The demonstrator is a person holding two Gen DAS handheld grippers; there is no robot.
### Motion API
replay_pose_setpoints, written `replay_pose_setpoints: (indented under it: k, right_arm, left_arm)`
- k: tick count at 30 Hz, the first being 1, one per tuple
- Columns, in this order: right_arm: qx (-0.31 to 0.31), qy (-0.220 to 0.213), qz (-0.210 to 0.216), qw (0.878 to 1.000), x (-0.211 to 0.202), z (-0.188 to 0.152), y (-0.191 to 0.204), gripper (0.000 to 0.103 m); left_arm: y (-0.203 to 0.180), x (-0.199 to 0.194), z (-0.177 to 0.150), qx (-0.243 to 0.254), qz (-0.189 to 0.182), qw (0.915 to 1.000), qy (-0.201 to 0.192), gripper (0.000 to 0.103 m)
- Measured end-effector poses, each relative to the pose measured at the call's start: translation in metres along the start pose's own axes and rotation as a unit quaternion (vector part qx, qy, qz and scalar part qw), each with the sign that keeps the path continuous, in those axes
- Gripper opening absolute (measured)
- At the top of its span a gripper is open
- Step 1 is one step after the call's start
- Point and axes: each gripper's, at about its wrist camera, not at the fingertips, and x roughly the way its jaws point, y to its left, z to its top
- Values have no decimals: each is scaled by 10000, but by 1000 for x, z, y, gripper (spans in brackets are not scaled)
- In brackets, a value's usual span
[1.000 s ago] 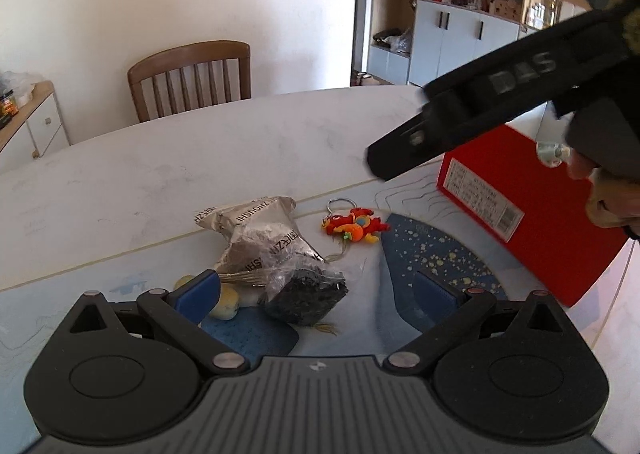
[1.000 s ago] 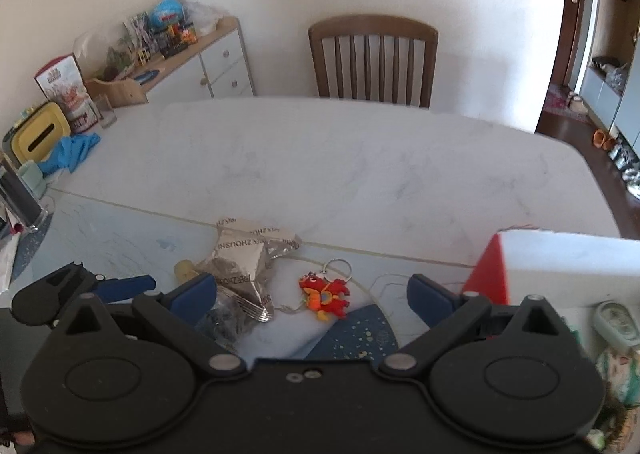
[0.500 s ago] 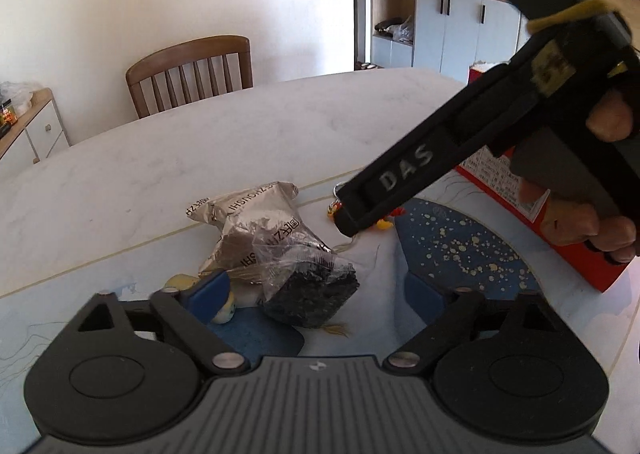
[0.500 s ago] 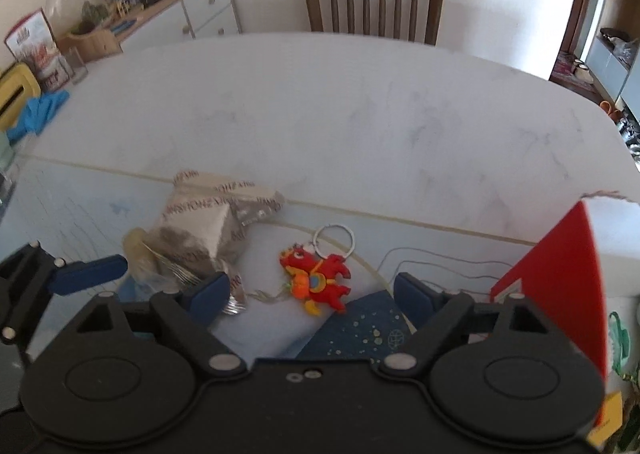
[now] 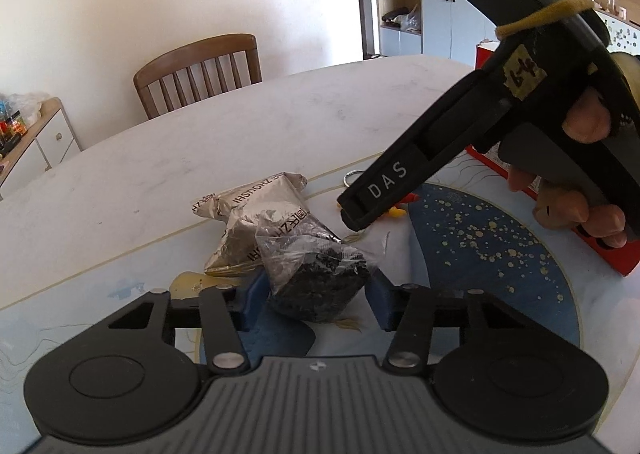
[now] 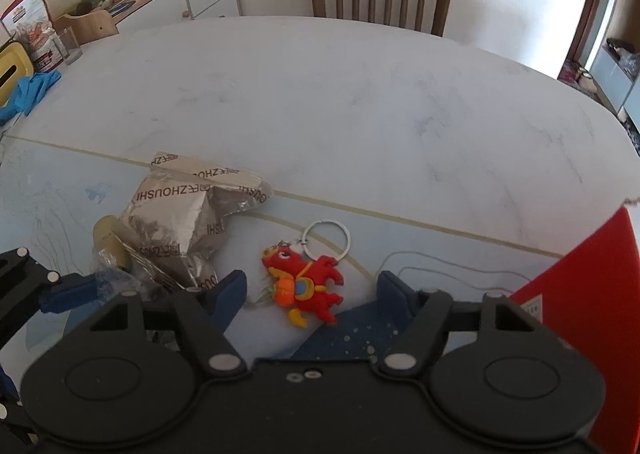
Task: Organize objects
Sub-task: 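Grasp the black bead bag with the left tool while the right tool grasps the red dragon keychain, then carry the bead bag and dragon keychain into the shoebox and open both tools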
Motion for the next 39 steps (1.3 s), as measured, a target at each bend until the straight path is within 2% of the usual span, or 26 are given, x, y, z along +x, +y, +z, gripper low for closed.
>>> replay_pose_setpoints:
  k: [4, 6, 8, 17, 26, 39]
  right_arm:
    - [-161, -53, -85, 9998, 1, -2, 4, 55]
    - [-226, -85, -171, 9996, 1, -2, 7, 44]
    - [-223, -100, -206, 9995, 1, -2, 7, 38]
    - [119, -160, -101, 9998, -17, -1, -1, 37]
    - [359, -324, -42, 9988, -69, -9, -5, 37]
    - [291, -637, -3, 9975, -154, -23, -13, 37]
  left_arm:
    - [3, -1, 2, 17, 25, 10000, 25, 46]
    - [5, -1, 3, -22, -34, 10000, 52, 45]
    - [8, -1, 5, -83, -79, 9999, 79, 43]
    - [21, -9, 13, -428, -236, 9985, 257, 38]
    - [26, -41, 35, -867, -493, 9948, 215, 38]
    - [10, -87, 66, -1011, -682, 9923, 225, 38]
